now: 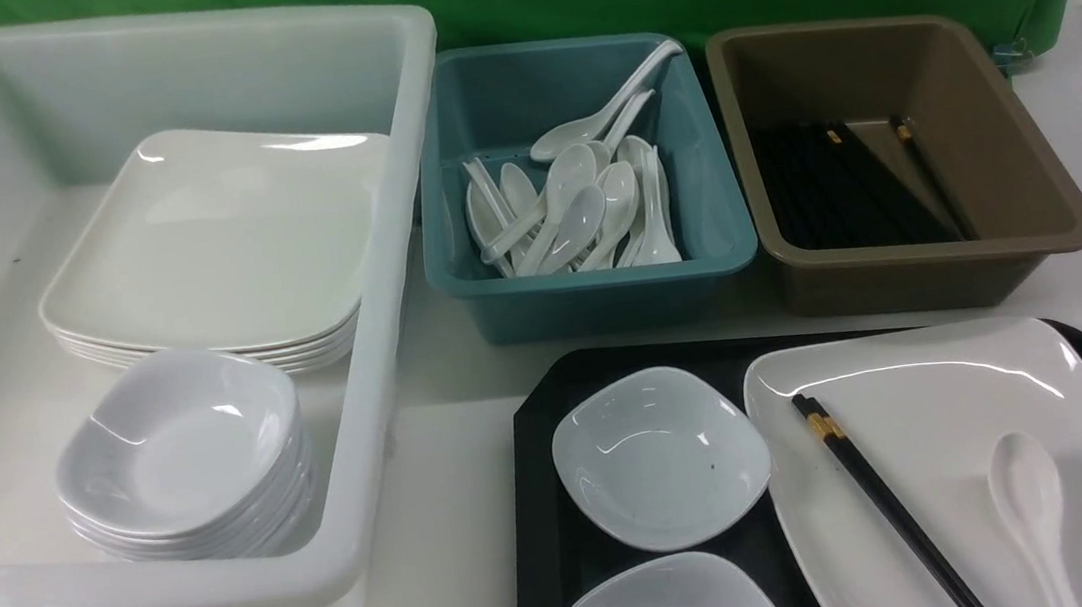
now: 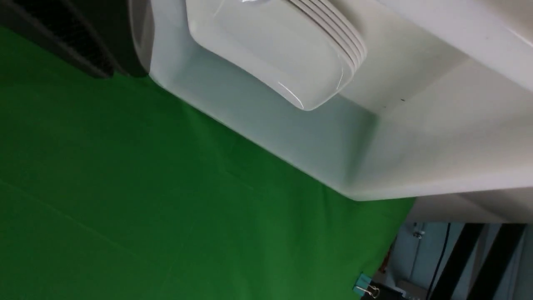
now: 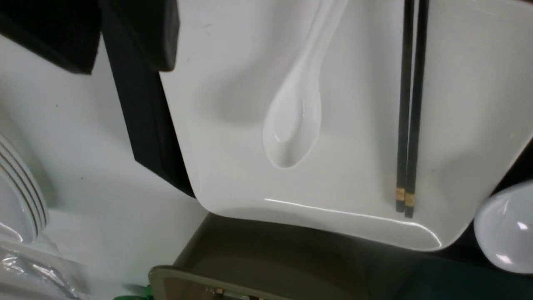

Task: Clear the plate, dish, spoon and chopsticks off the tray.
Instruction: Use the right arm to grab a pair of chopsticks from the plate

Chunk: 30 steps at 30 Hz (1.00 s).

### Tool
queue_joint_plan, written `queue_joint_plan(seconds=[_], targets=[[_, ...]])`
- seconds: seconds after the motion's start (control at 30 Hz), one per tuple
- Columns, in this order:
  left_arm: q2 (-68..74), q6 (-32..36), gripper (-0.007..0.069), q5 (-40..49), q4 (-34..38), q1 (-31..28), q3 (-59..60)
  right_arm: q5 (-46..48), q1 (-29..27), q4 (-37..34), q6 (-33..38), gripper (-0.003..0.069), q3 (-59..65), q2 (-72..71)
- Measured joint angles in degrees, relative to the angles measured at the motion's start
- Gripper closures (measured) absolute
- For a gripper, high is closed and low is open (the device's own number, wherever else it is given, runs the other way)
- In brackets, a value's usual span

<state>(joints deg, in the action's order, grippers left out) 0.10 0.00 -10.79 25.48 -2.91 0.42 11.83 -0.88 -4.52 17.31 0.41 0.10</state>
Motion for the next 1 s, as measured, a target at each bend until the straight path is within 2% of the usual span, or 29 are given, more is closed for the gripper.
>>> queue_joint_plan(seconds=[0.1, 0.17, 0.23, 0.27, 0.33, 0.43, 0.47, 0.5, 0.57, 0.67, 0.73, 0.8, 0.83, 0.93, 1.0], targets=[[0.0, -12.26, 0.0608, -4.67, -0.02, 0.0, 0.0, -5.04, 0.0, -7.65, -7.27, 0.0417, 0.0, 0.0], [0.0, -19.97, 0.0608, -9.66, -2.22, 0.0, 0.0, -9.99, 0.2, -13.93, -17.31, 0.0417, 0.0, 0.0], [-0.02, -26.77, 0.0608, -13.24, -5.88, 0.0, -0.32, -15.37, 0.25, -16.75, -26.88, 0.0417, 0.0, 0.0], [-0.02, -27.38, 0.0608, -13.32, -6.58, 0.0, -0.67, -16.4, 0.25, -17.2, -29.03, 0.0417, 0.0, 0.0], [0.29, -32.11, 0.0608, -10.87, -10.66, 0.0, -4.77, -20.77, 0.25, -18.02, -33.19, 0.0417, 0.0, 0.0], [2.62, -34.9, 0.0608, -3.14, -16.25, 0.0, -12.84, -24.46, 0.25, -18.29, -33.77, 0.0417, 0.0, 0.0], [4.88, -35.42, 0.0608, 4.05, -19.02, 0.0, -19.05, -26.48, 0.25, -18.35, -34.64, 0.0417, 0.0, 0.0], [8.34, -34.72, 0.0608, 13.45, -20.89, 0.0, -24.51, -28.62, 0.25, -18.35, -35.87, 0.0419, 0.0, 0.0], [15.65, -27.69, 0.0608, 28.44, -21.3, 0.0, -33.89, -25.07, 0.74, -14.99, -36.47, 0.0449, -2.67, -0.01], [26.8, -12.26, 0.0608, 49.22, -17.06, 0.0, -43.09, -8.1, 3.2, -7.24, -35.48, 0.0572, -15.92, 4.5], [32.52, -6.02, 0.0608, 55.04, -13.74, 0.0, -45.53, 1.92, 5.2, -5.82, -31.96, 0.0621, -23.67, 9.99], [37.24, -1.28, 0.0608, 59.07, -10.75, 0.0, -46.56, 12.27, 7.34, -5.16, -27.86, 0.0633, -31.09, 16.38], [39.47, 1.03, 0.0608, 60.55, -8.44, 0.0, -46.81, 14.58, 8.49, -5.04, -26.34, 0.0634, -32.69, 19.83], [46.17, 8.38, 0.061, 63.97, -2.93, 0.08, -46.89, 30.62, 12.37, -4.73, -20.98, 0.0632, -43.02, 32.5], [49.37, 11.07, 0.0618, 64.73, -0.31, 0.97, -46.89, 37.46, 14.53, -4.72, -19.19, 0.0617, -47.47, 40.2]])
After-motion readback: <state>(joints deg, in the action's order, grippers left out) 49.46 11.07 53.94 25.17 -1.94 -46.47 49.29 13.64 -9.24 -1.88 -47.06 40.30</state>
